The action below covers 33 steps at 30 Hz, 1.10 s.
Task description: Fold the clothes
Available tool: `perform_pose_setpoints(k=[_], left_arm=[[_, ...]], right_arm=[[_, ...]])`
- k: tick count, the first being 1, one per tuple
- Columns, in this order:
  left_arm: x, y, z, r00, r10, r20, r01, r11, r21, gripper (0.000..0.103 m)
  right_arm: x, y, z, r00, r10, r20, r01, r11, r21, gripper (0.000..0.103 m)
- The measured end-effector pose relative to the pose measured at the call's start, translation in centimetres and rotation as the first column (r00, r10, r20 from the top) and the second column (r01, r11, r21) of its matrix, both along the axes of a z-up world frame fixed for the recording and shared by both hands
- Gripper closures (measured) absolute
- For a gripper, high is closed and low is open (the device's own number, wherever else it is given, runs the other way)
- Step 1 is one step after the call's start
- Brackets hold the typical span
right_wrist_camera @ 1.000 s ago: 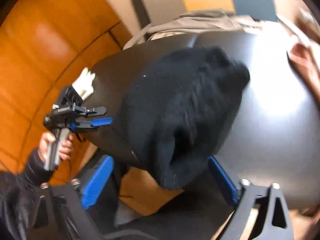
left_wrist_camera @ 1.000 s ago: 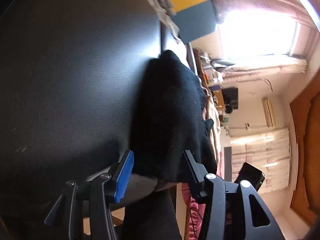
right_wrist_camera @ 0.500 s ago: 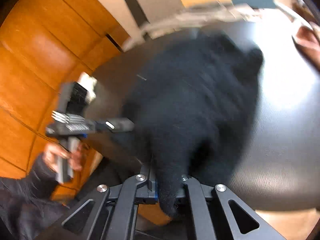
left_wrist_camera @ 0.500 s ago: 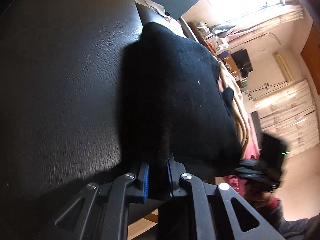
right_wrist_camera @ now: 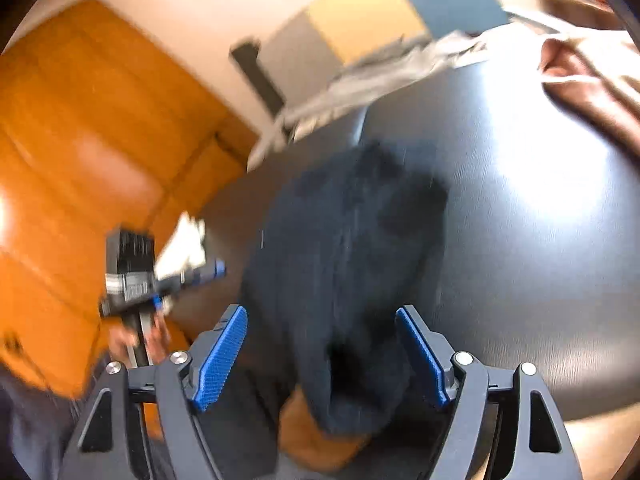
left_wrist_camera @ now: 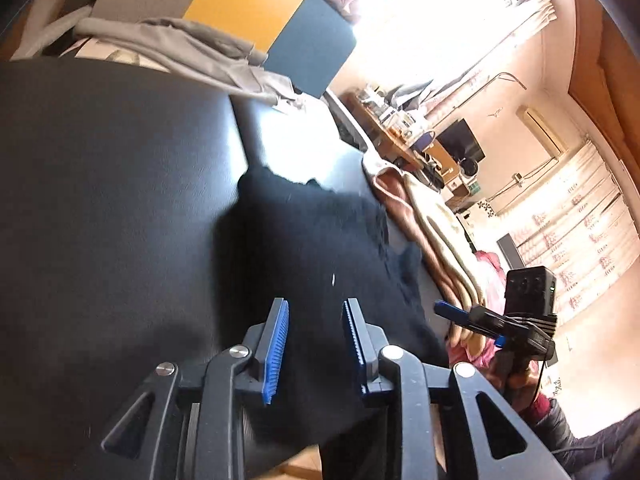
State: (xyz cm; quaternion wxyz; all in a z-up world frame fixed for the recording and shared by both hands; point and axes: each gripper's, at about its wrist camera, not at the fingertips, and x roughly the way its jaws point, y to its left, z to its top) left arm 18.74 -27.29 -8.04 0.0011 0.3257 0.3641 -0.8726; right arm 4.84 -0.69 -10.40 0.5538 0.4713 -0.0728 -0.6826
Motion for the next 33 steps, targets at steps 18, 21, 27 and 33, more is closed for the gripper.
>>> perform_pose_setpoints(k=[18,21,27,33], left_arm=[[-6.1,3.9,0.1,0.996,-0.091,0.025,0.095,0.952,-0.291,0.07],[-5.5,4.6,0.5,0.995,-0.097,0.016,0.096,0.927,-0.364,0.066],[-6.6,3.5,-2.7,0.989,-0.114,0.097,0.135,0.96,-0.247,0.065],[-6.1,3.5,-0.3,0.997,-0.063,0.051,0.077,0.929,-0.363,0.065]], right_arm=[[-5.3,-8.1,-2.0,0.975,-0.055,-0.214,0.117,0.949,0.292,0.092],[-5.5,-8.3,2.0,0.945,-0.061,-0.323,0.136,0.967,0.215,0.094],[-7.9,-9.2,-3.3,0.961,-0.076,-0.264,0.165,0.928,0.335,0.095],[-8.8,-8.1,-3.8,0.961,-0.118,-0.249,0.193,0.933,0.304,0.089]])
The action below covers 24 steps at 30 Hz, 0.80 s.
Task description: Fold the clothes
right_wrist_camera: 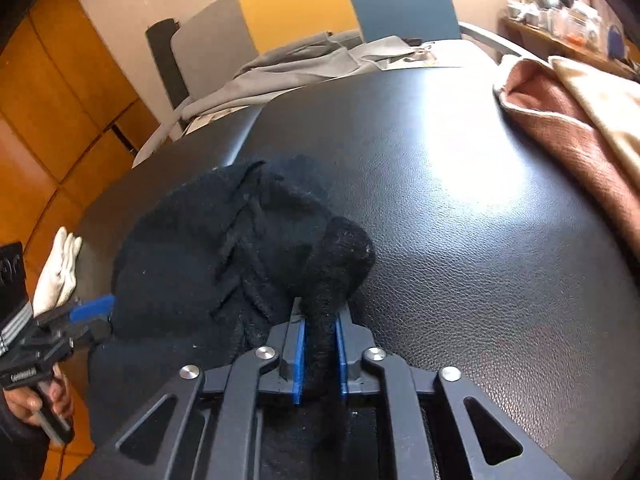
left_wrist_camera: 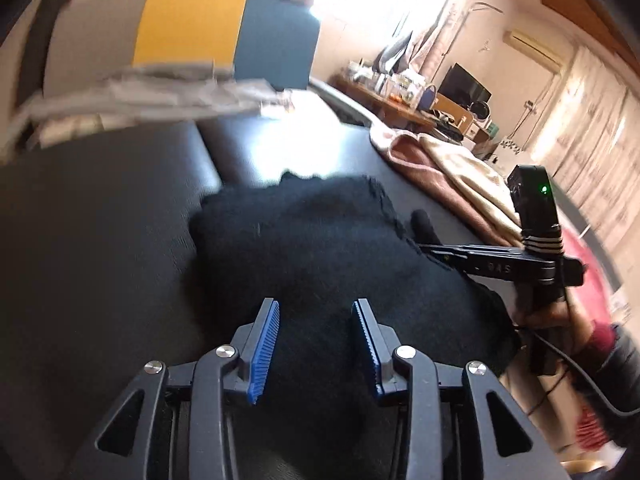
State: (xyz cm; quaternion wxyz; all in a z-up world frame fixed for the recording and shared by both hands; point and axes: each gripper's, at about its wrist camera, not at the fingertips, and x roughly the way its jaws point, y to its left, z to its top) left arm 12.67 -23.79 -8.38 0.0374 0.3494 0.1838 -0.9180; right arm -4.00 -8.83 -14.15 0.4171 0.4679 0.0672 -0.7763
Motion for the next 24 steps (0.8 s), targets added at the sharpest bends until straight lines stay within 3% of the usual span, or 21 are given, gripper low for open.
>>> perform_pose_setpoints(k=[5,10,13,15,16,18,20,24], left_arm=[[-0.3,-2.0,1.4,0.997,0.022,-0.068,-0.02,0.999,0.027,0.064],[-2.5,-3.6,1.3,0.997,0.025,-0.069,-0.022,0.999,0.043,0.064],[-4.6,-4.4,0.3,0.999,0.017,-0.031,-0.015,0.998,0.067,0.064],[-6.9,-5.3,-1.8,0.997,0.014,0.071,-0.019,0.997,0.069,0.064],[-7.8,-5.7,-3.1,0.993,0.002,0.114,-0.01,0.998,0.065,0.064],[-8.2,-6.2,-3.7,0.997,0.003,0.078,-0.009,0.997,0.071,0.064],[-8.8,-6.6,-4.1,0.997,0.003,0.071,-0.008,0.997,0.071,0.064],[-9.6,-6.4,-3.7,0.997,0.002,0.081,-0.005,0.999,0.039,0.064]], right_arm=[[0.7,0.2,3.9,0.987,0.016,-0.157,-0.018,1.0,-0.006,0.073],[3.7,-3.7,8.0,0.945,0.21,-0.25,-0.233,0.97,-0.068,0.069],[4.5,-7.7,7.3,0.913,0.312,-0.263,-0.327,0.945,-0.013,0.067],[4.0,-9.8,5.7,0.912,0.321,-0.257,-0.319,0.946,0.048,0.064],[3.1,-11.0,4.4,0.921,0.302,-0.246,-0.287,0.953,0.095,0.063],[0.2,-12.2,0.8,0.952,0.258,-0.163,-0.235,0.961,0.148,0.056],[-0.9,-11.2,0.3,0.967,0.205,-0.149,-0.205,0.979,0.016,0.055],[-2.2,-10.4,-0.1,0.981,0.174,-0.088,-0.181,0.981,-0.069,0.055]])
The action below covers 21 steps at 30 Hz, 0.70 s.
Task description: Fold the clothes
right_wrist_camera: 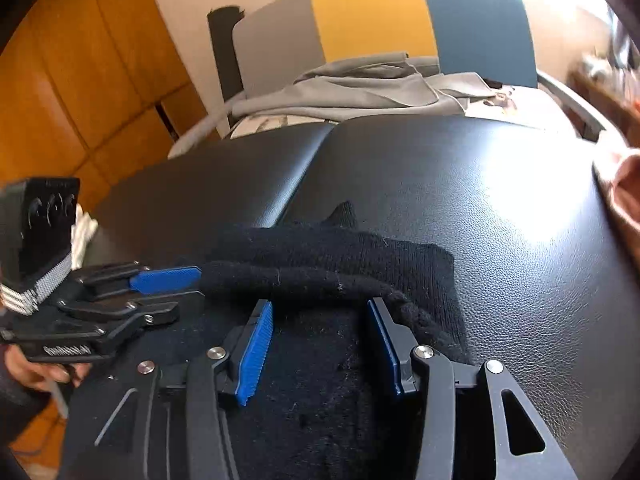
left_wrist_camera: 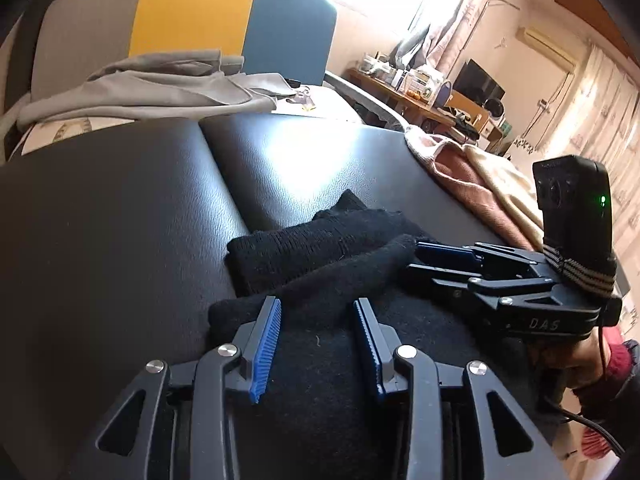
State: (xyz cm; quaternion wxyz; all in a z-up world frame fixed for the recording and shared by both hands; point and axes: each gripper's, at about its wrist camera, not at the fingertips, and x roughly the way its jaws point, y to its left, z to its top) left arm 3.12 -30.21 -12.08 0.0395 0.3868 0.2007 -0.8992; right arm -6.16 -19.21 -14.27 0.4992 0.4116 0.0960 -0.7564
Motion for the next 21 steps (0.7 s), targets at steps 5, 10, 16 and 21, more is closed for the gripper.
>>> perform_pose_setpoints(k=[5,10,16,21], left_arm=[[2.5,0.4,2.8,0.998,0.057,-0.041,-0.059,0.997,-0.049,0.063],[6.1,2.4,5.2,0.993,0.047,-0.105,-0.055,0.995,-0.082,0.062],[6.9,6.9,4.6,0.996,-0.05,-0.076,0.04,0.991,-0.131,0.062],[6.1,8.8,1.7,0.998,-0.062,0.004,0.062,0.988,-0.141,0.059]], right_arm=[[-1.0,0.6,0.3,0.998,0.003,0.067,-0.001,0.999,-0.037,0.054],[0.5,4.0,4.1,0.997,0.058,0.049,-0.054,0.996,-0.07,0.054],[6.3,7.7,6.9,0.97,0.242,-0.001,-0.242,0.97,-0.01,0.054],[10.4,10.3,4.1,0.954,0.299,0.034,-0.301,0.947,0.109,0.054]])
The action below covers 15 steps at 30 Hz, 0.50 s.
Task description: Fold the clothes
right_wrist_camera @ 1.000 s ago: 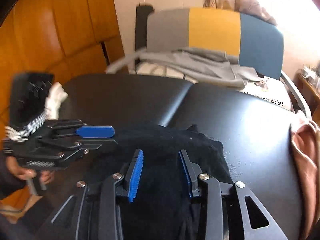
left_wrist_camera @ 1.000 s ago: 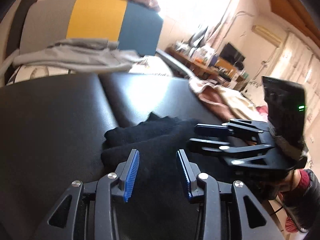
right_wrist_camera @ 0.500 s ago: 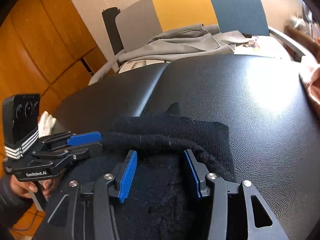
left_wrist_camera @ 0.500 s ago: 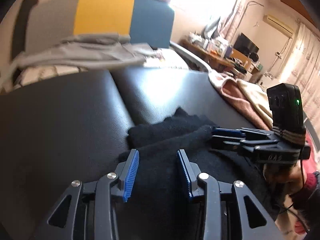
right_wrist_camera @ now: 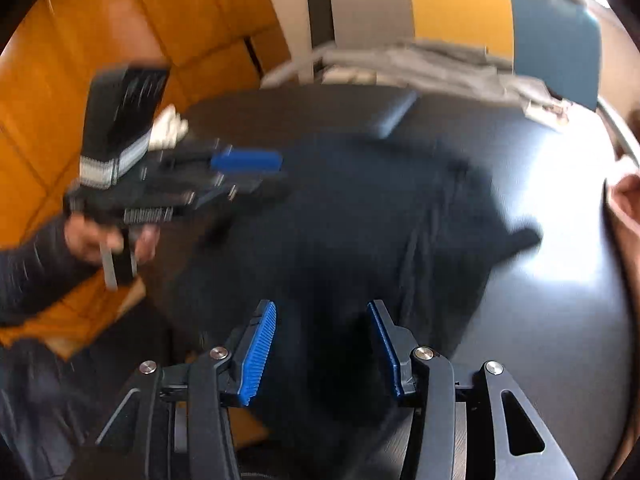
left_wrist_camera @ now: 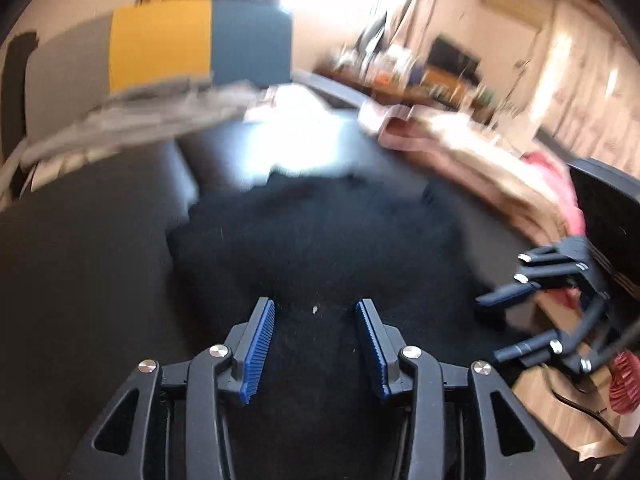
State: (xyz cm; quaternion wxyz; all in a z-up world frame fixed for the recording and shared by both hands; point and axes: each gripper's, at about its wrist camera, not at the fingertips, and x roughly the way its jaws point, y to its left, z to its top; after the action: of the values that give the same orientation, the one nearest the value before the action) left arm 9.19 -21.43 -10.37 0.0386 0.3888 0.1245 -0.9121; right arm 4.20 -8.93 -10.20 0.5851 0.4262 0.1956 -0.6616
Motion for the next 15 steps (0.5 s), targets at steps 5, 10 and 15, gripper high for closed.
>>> perform_pose_setpoints(k=[5,10,15], left_arm=[[0.0,-0.3,0.5,0.999,0.035,-0.007,-0.034,0.998,0.044,0.059],[3.5,-5.6,0.6,0.983,0.156,-0.096,-0.111,0.926,0.362,0.045],[6.0,-11.4,-1.9,0.956,0.283,-0.084,-0.18,0.786,0.592,0.032]], right_arm=[[0.2,2.6,-3.9,0.992,-0.081,0.101,0.083,0.997,-0.011,0.059],[-1.5,4.0,-3.8,0.96,-0.142,0.242,0.164,0.984,-0.072,0.061],[-3.3,6.3,-1.0,0.918,-0.221,0.328,0.3,0.93,-0.213,0.002]])
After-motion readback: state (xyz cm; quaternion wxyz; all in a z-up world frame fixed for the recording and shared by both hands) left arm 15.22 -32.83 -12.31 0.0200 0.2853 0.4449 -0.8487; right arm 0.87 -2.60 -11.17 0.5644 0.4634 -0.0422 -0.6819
